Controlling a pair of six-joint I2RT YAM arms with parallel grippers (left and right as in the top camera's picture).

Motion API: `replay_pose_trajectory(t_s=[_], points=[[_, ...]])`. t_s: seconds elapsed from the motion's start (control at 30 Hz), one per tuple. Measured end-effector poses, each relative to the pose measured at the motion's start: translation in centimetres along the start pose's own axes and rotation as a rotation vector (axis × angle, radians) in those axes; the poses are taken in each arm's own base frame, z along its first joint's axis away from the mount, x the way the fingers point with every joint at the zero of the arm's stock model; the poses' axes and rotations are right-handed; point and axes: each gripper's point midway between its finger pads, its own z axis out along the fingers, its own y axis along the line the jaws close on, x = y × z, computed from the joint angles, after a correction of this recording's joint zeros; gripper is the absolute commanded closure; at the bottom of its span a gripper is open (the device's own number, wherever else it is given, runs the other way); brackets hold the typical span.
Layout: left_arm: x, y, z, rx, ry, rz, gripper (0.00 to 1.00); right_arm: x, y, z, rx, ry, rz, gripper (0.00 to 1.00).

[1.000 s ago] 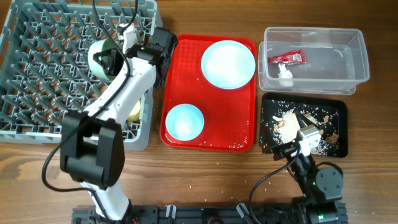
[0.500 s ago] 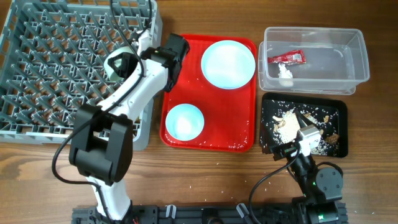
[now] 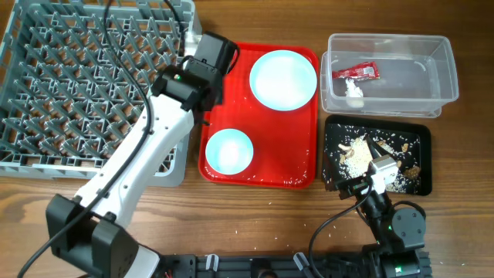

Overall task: Sort waste into correct bins and load items into the dishwasher rack
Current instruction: 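Grasp the rim of the light-blue bowl with the left gripper, then stand the light-blue bowl upright in the dish rack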

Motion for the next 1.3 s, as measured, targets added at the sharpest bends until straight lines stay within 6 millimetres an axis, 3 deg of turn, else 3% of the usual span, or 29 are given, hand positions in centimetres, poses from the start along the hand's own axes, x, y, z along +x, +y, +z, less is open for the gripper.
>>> replay_pose_trajectory(t_s=[0.07, 0.13, 0.17, 0.27, 0.33, 0.5, 0.57, 0.67, 0.77, 0.87, 0.93, 1.03, 1.2, 1.27, 1.3], points=[[3.4, -4.0, -0.1, 0.183, 0.156, -0.012, 0.51, 0.0, 0.0, 0.0, 0.000, 0.000, 0.000, 0.00], [6.9, -5.3, 0.2, 0.215, 0.301, -0.043, 0.48, 0.0, 0.0, 0.0, 0.000, 0.000, 0.000, 0.00], [9.6, -5.5, 1.1, 0.204, 0.392, -0.074, 0.50, 0.0, 0.0, 0.0, 0.000, 0.000, 0.000, 0.00], [14.8, -4.8, 3.9, 0.159, 0.512, -0.127, 0.52, 0.0, 0.0, 0.0, 0.000, 0.000, 0.000, 0.00], [16.0, -4.7, 5.2, 0.148, 0.514, -0.147, 0.55, 0.0, 0.0, 0.0, 0.000, 0.000, 0.000, 0.00], [16.1, -2.8, 7.0, 0.079, 0.476, -0.191, 0.60, 0.0, 0.0, 0.0, 0.000, 0.000, 0.000, 0.00], [15.9, -3.0, 7.1, 0.094, 0.476, -0.202, 0.59, 0.0, 0.0, 0.0, 0.000, 0.000, 0.000, 0.00], [15.9, -3.3, 5.8, 0.122, 0.509, -0.205, 0.56, 0.0, 0.0, 0.0, 0.000, 0.000, 0.000, 0.00], [15.0, -2.0, 3.7, 0.105, 0.476, -0.208, 0.56, 0.0, 0.0, 0.0, 0.000, 0.000, 0.000, 0.00], [14.3, -0.5, 4.1, 0.043, 0.430, -0.211, 0.55, 0.0, 0.0, 0.0, 0.000, 0.000, 0.000, 0.00], [15.0, -0.3, 5.3, 0.030, 0.421, -0.210, 0.64, 0.0, 0.0, 0.0, 0.000, 0.000, 0.000, 0.00], [17.5, -0.2, 7.3, 0.007, 0.450, -0.202, 0.96, 0.0, 0.0, 0.0, 0.000, 0.000, 0.000, 0.00], [17.1, -0.9, 6.9, 0.043, 0.461, -0.208, 0.96, 0.0, 0.0, 0.0, 0.000, 0.000, 0.000, 0.00], [16.0, -0.7, 5.5, 0.052, 0.453, -0.195, 0.96, 0.0, 0.0, 0.0, 0.000, 0.000, 0.000, 0.00], [14.4, -0.2, 3.9, 0.049, 0.420, -0.188, 0.96, 0.0, 0.0, 0.0, 0.000, 0.000, 0.000, 0.00]])
